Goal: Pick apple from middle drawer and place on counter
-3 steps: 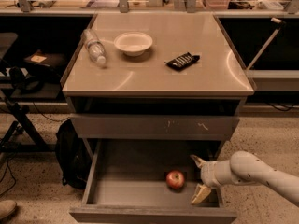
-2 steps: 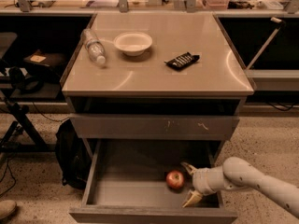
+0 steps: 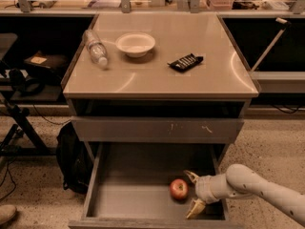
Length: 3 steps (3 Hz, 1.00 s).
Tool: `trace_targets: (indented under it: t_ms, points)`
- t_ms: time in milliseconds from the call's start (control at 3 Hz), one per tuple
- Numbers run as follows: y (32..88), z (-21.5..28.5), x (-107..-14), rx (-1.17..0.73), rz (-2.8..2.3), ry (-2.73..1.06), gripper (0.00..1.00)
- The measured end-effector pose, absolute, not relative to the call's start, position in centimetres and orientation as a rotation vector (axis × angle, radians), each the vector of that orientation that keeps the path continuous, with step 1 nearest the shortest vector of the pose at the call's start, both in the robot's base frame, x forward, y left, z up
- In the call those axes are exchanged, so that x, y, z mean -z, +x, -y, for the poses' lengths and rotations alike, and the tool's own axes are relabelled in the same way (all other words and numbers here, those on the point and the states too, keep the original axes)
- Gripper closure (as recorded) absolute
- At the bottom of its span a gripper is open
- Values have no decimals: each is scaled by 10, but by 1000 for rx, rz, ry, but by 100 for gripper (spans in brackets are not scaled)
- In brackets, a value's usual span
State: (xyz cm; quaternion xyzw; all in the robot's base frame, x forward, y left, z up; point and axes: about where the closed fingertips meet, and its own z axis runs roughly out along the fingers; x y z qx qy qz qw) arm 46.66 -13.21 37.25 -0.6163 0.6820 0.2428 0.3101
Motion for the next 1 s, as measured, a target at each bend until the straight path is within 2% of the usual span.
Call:
trace_targets:
  t_ms: [667,1000]
  points:
    - [506,98,-417,-532,-1695,-1632,0]
    - [508,97,-419,-529,-1690,-1631,0]
